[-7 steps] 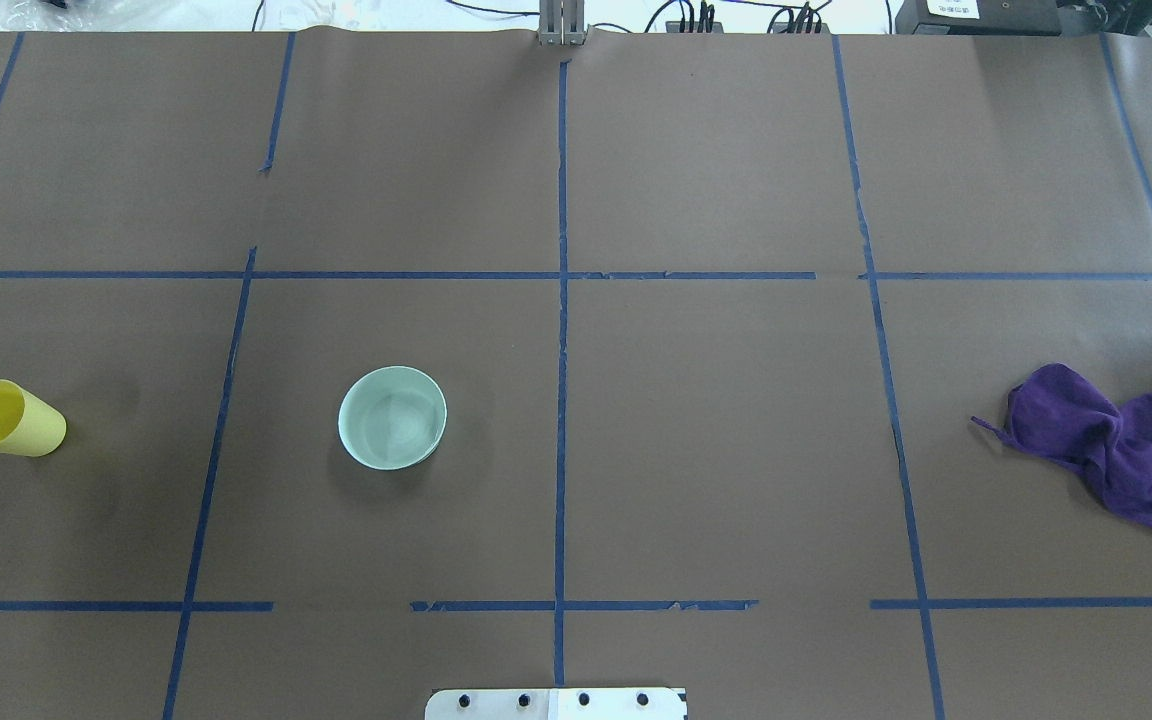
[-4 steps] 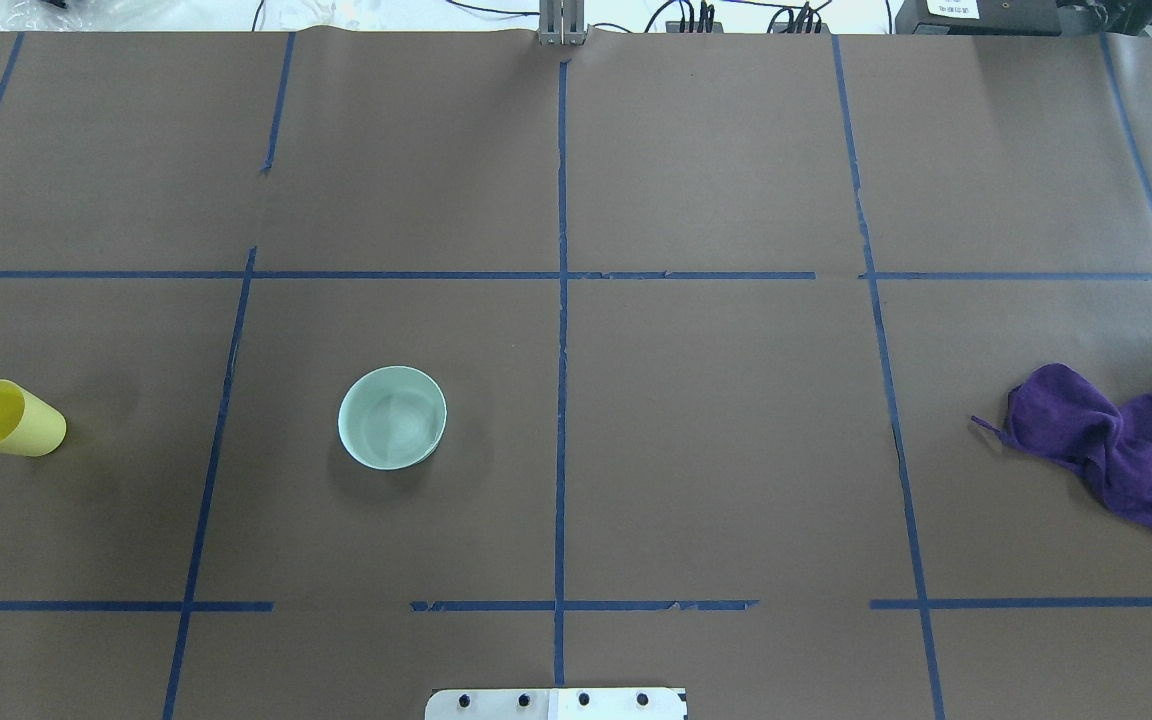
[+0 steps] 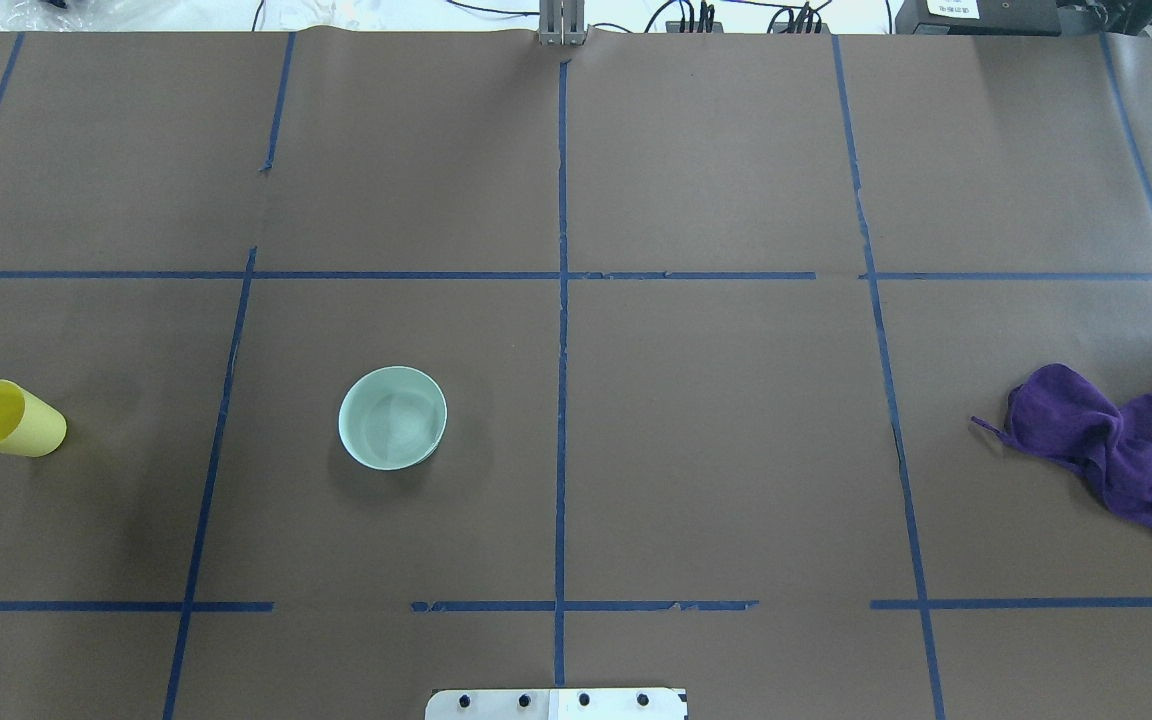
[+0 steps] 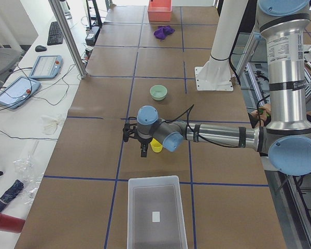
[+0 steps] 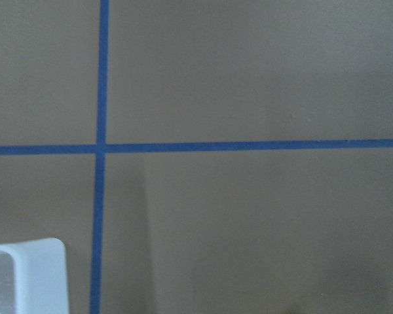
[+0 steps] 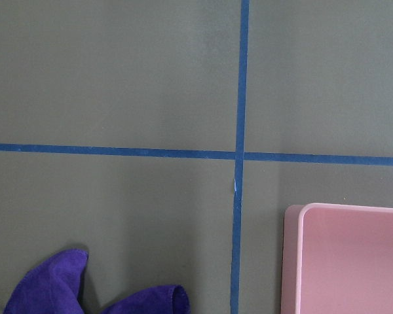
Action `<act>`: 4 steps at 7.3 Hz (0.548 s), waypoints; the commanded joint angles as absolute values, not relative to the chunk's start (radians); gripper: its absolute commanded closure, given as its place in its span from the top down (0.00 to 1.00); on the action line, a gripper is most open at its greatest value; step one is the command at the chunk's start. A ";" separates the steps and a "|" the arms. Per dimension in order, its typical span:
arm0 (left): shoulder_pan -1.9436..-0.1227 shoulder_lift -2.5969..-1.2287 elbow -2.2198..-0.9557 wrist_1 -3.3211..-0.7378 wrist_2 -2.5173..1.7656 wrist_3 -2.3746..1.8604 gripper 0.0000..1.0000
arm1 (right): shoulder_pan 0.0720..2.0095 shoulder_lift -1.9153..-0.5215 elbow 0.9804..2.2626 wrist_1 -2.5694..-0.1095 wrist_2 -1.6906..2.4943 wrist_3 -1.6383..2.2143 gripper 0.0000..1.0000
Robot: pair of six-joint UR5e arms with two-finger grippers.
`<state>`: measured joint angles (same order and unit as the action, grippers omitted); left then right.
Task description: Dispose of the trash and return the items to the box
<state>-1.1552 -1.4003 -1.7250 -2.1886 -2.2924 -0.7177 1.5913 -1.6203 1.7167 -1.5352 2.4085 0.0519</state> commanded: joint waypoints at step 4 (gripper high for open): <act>-1.019 -1.322 -1.720 -2.306 -2.264 -0.811 0.93 | 1.592 -1.632 1.720 -1.536 2.443 0.052 1.00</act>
<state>-1.0447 -1.3271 -1.7232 -2.3030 -2.2657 -0.8056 1.5922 -1.6286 1.7195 -1.5355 2.4275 0.0522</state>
